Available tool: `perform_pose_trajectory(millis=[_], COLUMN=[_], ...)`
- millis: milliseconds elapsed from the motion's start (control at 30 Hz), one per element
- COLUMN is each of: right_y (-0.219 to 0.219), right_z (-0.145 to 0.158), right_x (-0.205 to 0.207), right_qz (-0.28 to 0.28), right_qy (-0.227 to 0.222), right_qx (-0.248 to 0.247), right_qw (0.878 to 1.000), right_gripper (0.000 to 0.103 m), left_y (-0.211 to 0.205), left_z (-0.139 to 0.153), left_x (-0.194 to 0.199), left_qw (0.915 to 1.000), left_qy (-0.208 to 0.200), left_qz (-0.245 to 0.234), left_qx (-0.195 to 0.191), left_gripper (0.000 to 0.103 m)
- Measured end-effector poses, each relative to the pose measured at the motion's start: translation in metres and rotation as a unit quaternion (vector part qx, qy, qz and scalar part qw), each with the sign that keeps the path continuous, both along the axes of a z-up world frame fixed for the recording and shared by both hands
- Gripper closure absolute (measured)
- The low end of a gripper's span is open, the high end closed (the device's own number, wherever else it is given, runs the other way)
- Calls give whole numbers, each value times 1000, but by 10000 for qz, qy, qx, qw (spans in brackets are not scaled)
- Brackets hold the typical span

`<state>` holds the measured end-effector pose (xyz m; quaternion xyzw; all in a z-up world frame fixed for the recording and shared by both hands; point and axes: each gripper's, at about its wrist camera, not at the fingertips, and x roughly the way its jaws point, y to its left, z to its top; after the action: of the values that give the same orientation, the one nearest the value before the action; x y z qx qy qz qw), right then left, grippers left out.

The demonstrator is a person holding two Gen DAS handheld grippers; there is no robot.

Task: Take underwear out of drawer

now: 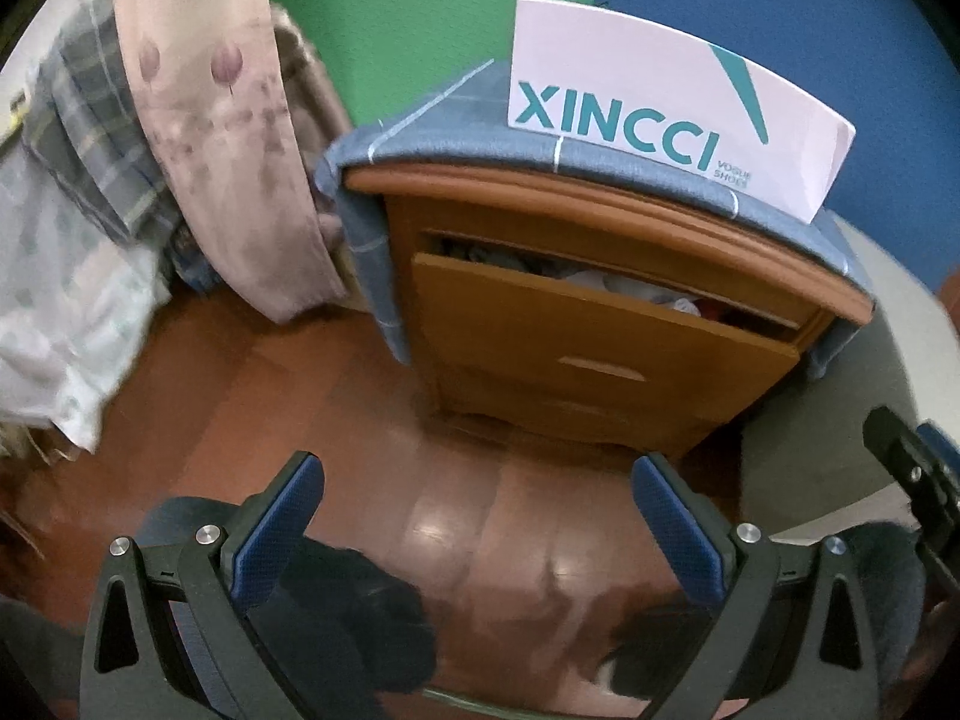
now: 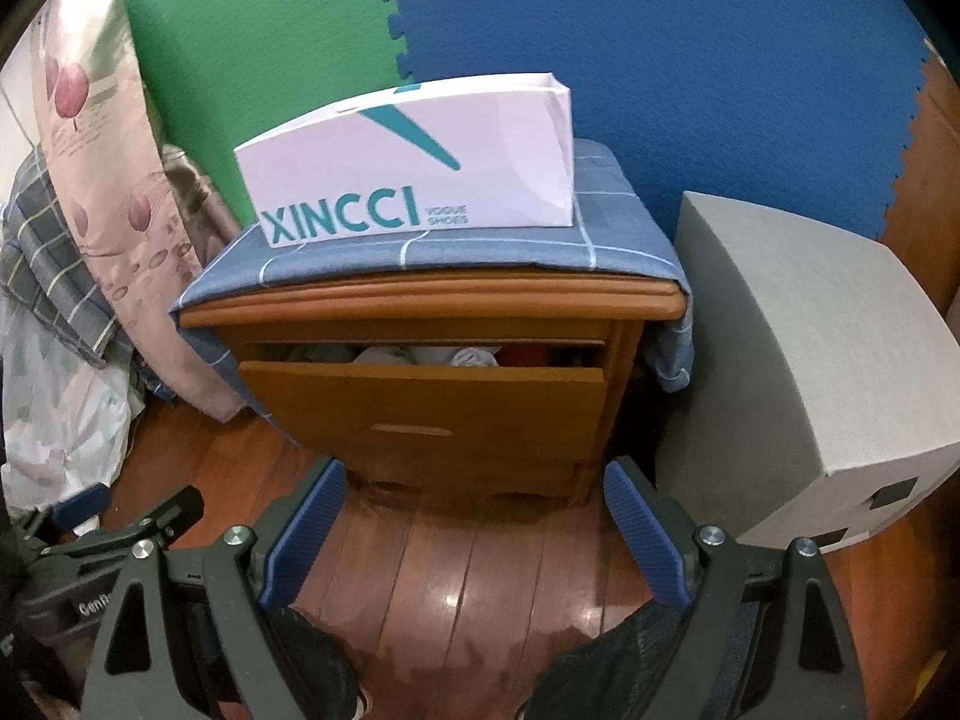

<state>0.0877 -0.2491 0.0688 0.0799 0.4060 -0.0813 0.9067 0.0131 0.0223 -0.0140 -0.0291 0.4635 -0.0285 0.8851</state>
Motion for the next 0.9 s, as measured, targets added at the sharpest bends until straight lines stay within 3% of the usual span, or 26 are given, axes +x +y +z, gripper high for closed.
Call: perform_pose_trajectory(millis=[100,200,400,700,900], right_y=[-9,-17,-34,-52,-51], right_z=[-1,-1,-8,-28,-38], right_x=[1,2,9,37,51], right_qz=[-57,-115,-152,-146,-71], right_qy=[-43,-70,-67,113,165], right_qx=[70,88,116,165,139], right_qw=[10000,9999,9998,9997,9997], right_gripper=[13,13,13,13,13], left_y=[10,11,20,25,33], left_z=[-9,-14,-36,-87,-112], left_x=[11,20,53,114,137], left_qw=[9979,9930,9681,9311,9106], left_qy=[149,45,-43,487,806], left_qz=[151,398,830,1551,1977], left_qx=[-605,-1111,-2364,-3264,-3539], left_gripper=[1,1,1,1,1])
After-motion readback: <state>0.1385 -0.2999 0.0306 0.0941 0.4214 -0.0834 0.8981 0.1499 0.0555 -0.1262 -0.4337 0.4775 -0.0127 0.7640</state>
